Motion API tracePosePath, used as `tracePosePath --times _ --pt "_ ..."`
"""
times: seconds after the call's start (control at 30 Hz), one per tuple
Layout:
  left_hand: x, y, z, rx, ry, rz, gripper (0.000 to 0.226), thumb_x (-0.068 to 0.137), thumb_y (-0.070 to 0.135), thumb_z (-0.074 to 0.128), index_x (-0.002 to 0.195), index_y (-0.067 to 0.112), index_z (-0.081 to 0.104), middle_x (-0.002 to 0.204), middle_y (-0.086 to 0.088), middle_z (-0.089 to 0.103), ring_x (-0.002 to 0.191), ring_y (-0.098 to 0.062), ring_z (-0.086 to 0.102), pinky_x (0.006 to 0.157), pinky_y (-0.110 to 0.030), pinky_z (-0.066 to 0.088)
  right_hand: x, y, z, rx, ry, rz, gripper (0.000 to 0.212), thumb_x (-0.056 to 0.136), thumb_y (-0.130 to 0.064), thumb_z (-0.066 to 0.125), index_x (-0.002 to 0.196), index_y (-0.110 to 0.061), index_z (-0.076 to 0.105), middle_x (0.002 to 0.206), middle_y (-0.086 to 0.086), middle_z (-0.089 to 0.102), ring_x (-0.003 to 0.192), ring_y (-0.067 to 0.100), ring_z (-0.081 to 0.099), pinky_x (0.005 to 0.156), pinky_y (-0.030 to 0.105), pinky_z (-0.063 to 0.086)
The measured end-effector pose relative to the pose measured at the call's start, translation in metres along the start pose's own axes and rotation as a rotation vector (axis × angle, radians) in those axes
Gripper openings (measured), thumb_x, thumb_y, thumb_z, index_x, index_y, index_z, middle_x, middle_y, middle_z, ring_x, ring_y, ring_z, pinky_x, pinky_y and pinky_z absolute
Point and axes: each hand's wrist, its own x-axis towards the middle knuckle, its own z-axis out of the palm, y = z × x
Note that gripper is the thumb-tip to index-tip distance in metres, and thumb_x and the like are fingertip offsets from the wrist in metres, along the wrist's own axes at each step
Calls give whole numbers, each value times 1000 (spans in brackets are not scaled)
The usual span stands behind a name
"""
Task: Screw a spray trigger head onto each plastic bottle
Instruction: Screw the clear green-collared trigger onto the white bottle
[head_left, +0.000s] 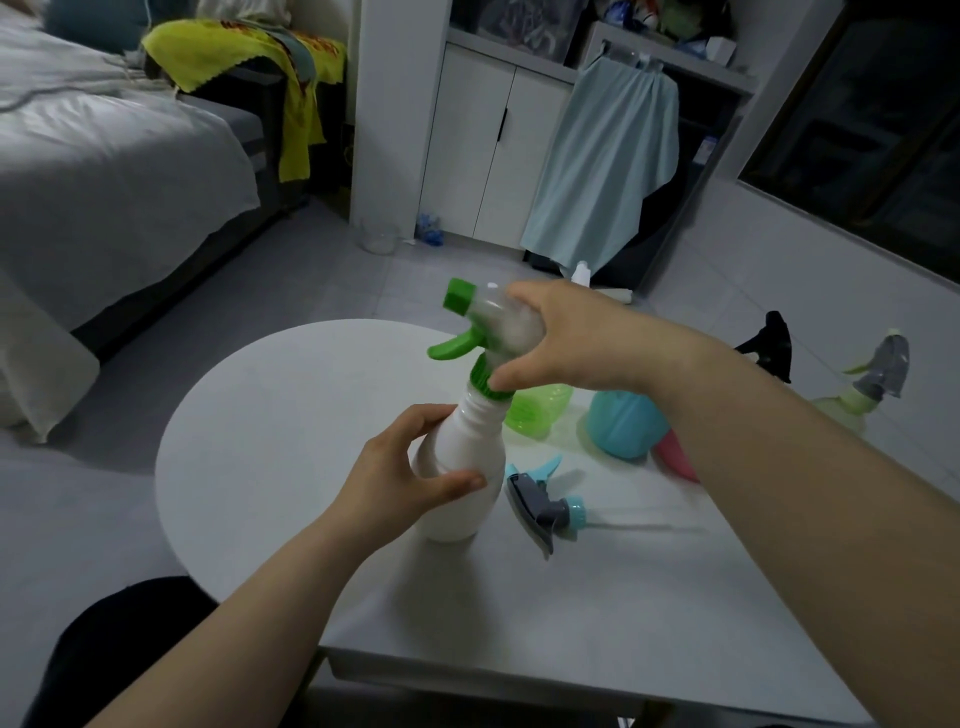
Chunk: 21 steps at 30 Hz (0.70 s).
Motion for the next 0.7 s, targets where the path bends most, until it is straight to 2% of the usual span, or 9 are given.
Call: tracePosePath --times 0.1,0.13,0.2,0.27,0.37,0.5,0.57,0.63,0.7 --pt "0 0 0 9 2 -9 53 60 22 79 85 51 43 92 32 51 85 31 42 66 8 31 2 0 4 -51 48 14 50 66 -29 72 108 -16 48 78 -12 44 68 5 48 54 10 37" --pt "0 1 1 11 2 -12 52 60 22 79 84 51 43 92 32 51 84 31 41 66 8 31 1 0 5 -44 63 19 47 66 -30 72 105 -17 48 75 -14 45 64 2 48 48 8 37" --pt "0 1 1 14 6 -16 52 59 22 79 83 51 43 92 32 51 84 31 41 66 8 31 0 3 9 -28 98 18 33 64 -31 72 83 -23 46 70 -12 49 57 3 52 41 10 38" --pt "0 1 1 16 8 -17 52 59 22 79 84 51 43 92 32 51 85 31 41 66 8 31 0 4 14 -42 142 22 37 63 -36 71 70 -28 36 68 -11 50 58 9 56 46 21 41" --pt "0 0 2 20 7 -18 52 60 23 79 84 52 43 92 31 51 83 32 40 64 9 30 -1 7 16 -26 168 23 47 63 -42 71 88 -26 34 76 -17 42 68 2 46 53 21 34" --pt "0 0 2 33 5 -22 51 60 24 79 83 52 42 92 33 49 83 34 38 63 9 29 -1 8 9 108 62 15 60 65 -24 72 114 -25 37 86 -13 48 73 4 49 54 14 42" --pt "0 0 2 36 1 -22 51 59 25 79 82 52 42 92 33 49 82 34 38 63 9 29 -1 9 8 123 29 6 55 66 -17 69 111 -25 38 82 -10 50 68 6 50 49 8 40" --pt "0 -1 2 36 4 -19 51 59 26 79 82 53 42 92 33 49 83 34 39 63 9 29 0 10 9 120 43 4 49 66 -18 70 101 -27 38 76 -10 49 63 4 48 44 5 37" --pt "0 -1 2 39 11 -21 52 59 26 79 82 54 42 91 33 50 83 34 39 63 9 29 0 9 12 105 89 10 51 63 -23 73 97 -28 35 73 -13 46 62 1 46 45 7 38"
